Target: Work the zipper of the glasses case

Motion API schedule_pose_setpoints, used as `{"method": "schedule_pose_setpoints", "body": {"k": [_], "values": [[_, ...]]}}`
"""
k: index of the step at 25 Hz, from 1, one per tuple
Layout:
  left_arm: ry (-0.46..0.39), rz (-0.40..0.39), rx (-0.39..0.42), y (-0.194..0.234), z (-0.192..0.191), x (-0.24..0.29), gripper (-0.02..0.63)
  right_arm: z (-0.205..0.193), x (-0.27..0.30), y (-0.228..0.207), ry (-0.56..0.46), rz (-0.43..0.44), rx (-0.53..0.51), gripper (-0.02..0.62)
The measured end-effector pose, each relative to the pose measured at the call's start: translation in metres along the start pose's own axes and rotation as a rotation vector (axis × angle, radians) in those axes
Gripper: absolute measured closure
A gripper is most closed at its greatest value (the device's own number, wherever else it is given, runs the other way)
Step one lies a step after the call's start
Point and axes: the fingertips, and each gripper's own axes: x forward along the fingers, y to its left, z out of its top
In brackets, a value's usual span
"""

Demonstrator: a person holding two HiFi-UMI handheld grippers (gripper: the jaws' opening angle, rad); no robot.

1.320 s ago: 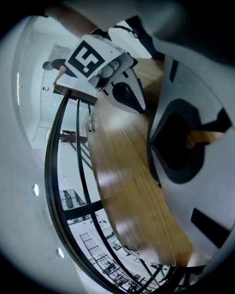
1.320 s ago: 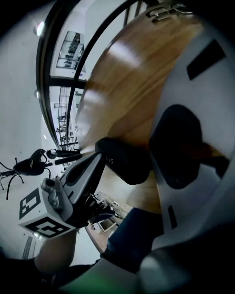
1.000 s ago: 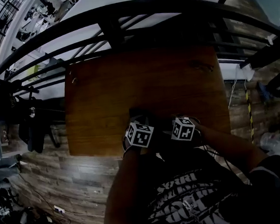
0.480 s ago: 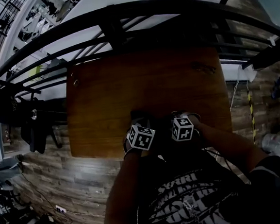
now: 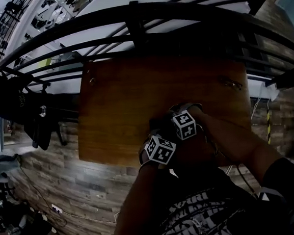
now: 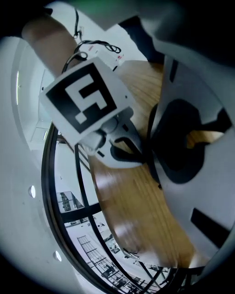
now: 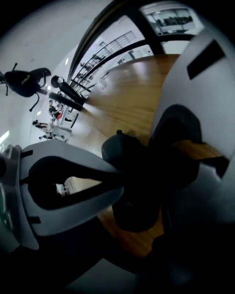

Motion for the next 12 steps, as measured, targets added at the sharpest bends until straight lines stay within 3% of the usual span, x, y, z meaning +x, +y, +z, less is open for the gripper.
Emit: {"method": "schedule_pose_setpoints", "body": {"k": [3, 5, 7, 9, 10, 12], "values": [[-0.014, -0.001, -0.006, 0.002, 0.000, -0.001, 0.600, 0.016, 0.016, -0.020, 0.012, 0.004, -0.163, 0.595], [-0.024, 0.007, -0.020, 0.001, 0.001, -0.003, 0.600, 0.020, 0.016, -0.028, 0.011, -0.021, -0.154, 0.588], [-0.033, 0.015, -0.034, -0.002, 0.000, -0.003, 0.600, 0.007, 0.010, -0.038, 0.017, -0.094, 0.022, 0.581], [-0.042, 0.023, -0.040, -0.001, -0.001, -0.001, 0.600, -0.018, -0.001, -0.044, 0.029, -0.143, 0.283, 0.583], [-0.049, 0.027, -0.042, 0.001, -0.002, -0.002, 0.600, -0.028, -0.009, -0.040, 0.016, -0.122, 0.418, 0.583], [-0.065, 0.032, -0.045, 0.005, -0.002, -0.003, 0.600, -0.034, -0.026, -0.021, -0.077, -0.002, 0.671, 0.583]]}}
